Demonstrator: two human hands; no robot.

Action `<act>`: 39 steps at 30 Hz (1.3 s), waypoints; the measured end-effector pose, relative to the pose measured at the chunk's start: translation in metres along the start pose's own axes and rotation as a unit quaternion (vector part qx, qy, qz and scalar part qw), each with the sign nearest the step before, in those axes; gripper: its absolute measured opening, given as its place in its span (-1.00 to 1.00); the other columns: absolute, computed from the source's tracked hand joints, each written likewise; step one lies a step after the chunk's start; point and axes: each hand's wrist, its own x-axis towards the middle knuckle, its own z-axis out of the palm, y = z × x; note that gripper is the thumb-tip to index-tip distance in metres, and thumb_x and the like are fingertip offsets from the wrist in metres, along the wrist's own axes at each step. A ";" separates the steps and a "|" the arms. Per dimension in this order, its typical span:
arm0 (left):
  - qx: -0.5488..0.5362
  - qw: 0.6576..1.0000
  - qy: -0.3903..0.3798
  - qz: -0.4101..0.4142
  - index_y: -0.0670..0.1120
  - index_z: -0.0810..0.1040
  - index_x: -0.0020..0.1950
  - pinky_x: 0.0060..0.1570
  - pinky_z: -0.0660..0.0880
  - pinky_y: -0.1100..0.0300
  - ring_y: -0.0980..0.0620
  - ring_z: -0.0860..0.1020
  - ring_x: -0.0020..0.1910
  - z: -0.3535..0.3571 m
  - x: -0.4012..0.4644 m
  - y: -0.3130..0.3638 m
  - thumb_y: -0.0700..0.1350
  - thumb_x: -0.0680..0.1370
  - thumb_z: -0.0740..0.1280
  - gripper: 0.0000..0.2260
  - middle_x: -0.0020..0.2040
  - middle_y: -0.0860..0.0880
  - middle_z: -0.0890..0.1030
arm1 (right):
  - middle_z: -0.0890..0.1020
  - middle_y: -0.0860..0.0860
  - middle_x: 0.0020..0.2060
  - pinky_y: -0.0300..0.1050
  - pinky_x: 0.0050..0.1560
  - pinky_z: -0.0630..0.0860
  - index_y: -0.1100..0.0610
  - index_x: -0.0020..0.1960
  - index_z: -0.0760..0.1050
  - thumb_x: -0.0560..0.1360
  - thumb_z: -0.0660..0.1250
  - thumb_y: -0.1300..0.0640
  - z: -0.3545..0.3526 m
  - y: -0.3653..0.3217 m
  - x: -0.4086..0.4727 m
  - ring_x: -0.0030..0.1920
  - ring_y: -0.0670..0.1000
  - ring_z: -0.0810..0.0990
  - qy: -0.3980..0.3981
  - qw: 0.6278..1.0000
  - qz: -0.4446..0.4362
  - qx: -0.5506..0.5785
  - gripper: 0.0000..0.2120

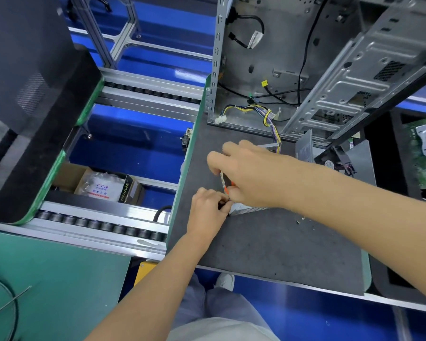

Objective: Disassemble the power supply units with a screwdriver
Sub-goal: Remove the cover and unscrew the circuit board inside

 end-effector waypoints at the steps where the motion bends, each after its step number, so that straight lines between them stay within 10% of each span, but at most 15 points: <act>1: -0.003 1.000 0.001 -0.003 -0.23 0.58 -0.23 -0.09 0.47 -0.05 -0.13 0.47 -0.12 0.001 0.001 -0.001 -0.19 0.49 0.46 -0.85 -0.33 0.03 0.45 | 0.31 0.00 -0.18 -0.06 -0.24 0.26 0.07 0.09 0.28 0.56 0.27 -0.10 -0.001 0.001 -0.001 -0.08 0.13 0.41 -0.005 1.000 0.020 0.003 -0.71; 6: 0.002 1.000 0.001 0.008 -0.19 0.70 -0.12 0.00 0.48 -0.11 -0.13 0.50 -0.07 0.007 0.002 -0.006 -0.15 0.50 0.49 -0.89 -0.18 -0.10 0.66 | 0.29 0.03 -0.35 -0.09 -0.41 0.25 0.14 0.06 0.34 0.66 0.09 -0.06 0.000 0.001 -0.001 -0.15 0.19 0.54 0.011 0.991 -0.004 -0.133 -0.74; 9: 0.006 1.000 0.005 0.008 -0.19 0.70 -0.07 -0.02 0.48 -0.08 -0.10 0.47 -0.08 0.007 0.001 -0.005 -0.14 0.51 0.48 -0.88 -0.20 -0.09 0.66 | 0.48 0.07 -0.14 0.01 -0.16 0.49 0.13 0.04 0.27 0.63 0.14 0.03 -0.003 0.001 -0.001 -0.14 0.15 0.43 -0.022 0.992 -0.048 -0.118 -0.84; 14: 0.009 1.000 0.001 0.003 -0.18 0.71 -0.09 0.02 0.48 -0.04 -0.08 0.47 -0.05 0.006 0.001 -0.005 -0.13 0.52 0.48 -0.88 -0.19 -0.08 0.66 | 0.37 0.00 0.10 -0.05 -0.07 0.29 0.00 0.22 0.32 0.59 0.26 0.06 -0.005 0.008 -0.005 -0.02 0.08 0.26 -0.052 0.995 -0.060 -0.065 -0.77; 18: 0.005 1.000 -0.004 0.008 -0.20 0.66 -0.12 -0.04 0.50 -0.09 -0.10 0.50 -0.09 0.009 0.002 -0.008 -0.14 0.53 0.46 -0.88 -0.21 -0.09 0.64 | 0.41 0.04 -0.11 -0.06 -0.37 0.31 0.09 0.07 0.31 0.57 0.23 -0.24 -0.005 0.003 -0.004 -0.13 0.14 0.38 -0.047 0.997 0.044 -0.053 -0.61; 23: 0.014 1.000 0.017 0.009 -0.18 0.72 -0.06 -0.01 0.54 -0.06 -0.08 0.51 -0.05 0.012 0.000 -0.010 -0.13 0.49 0.51 -0.88 -0.18 -0.07 0.67 | 0.25 0.02 -0.36 -0.18 -0.47 0.14 0.11 -0.22 0.35 0.62 0.18 0.05 -0.001 -0.002 0.007 -0.26 0.14 0.38 -0.030 0.991 0.068 -0.114 -0.74; 31: 0.020 1.000 -0.001 0.011 -0.16 0.72 -0.05 0.05 0.49 -0.03 -0.07 0.49 -0.02 0.009 0.003 -0.008 -0.09 0.52 0.48 -0.87 -0.16 -0.06 0.67 | 0.20 0.02 -0.38 -0.15 -0.49 0.08 0.14 0.04 0.53 0.61 0.17 0.16 0.002 0.001 -0.001 -0.36 0.07 0.28 -0.043 0.977 -0.019 -0.208 -0.83; 39: 0.026 1.000 -0.001 0.010 -0.15 0.72 -0.04 0.07 0.47 0.03 -0.03 0.48 -0.01 0.010 0.002 -0.008 -0.07 0.53 0.47 -0.85 -0.14 -0.04 0.67 | 0.41 0.02 0.07 -0.04 -0.15 0.35 0.00 0.17 0.40 0.63 0.17 0.12 0.001 0.026 -0.009 -0.05 0.10 0.41 -0.025 0.962 -0.148 -0.228 -0.86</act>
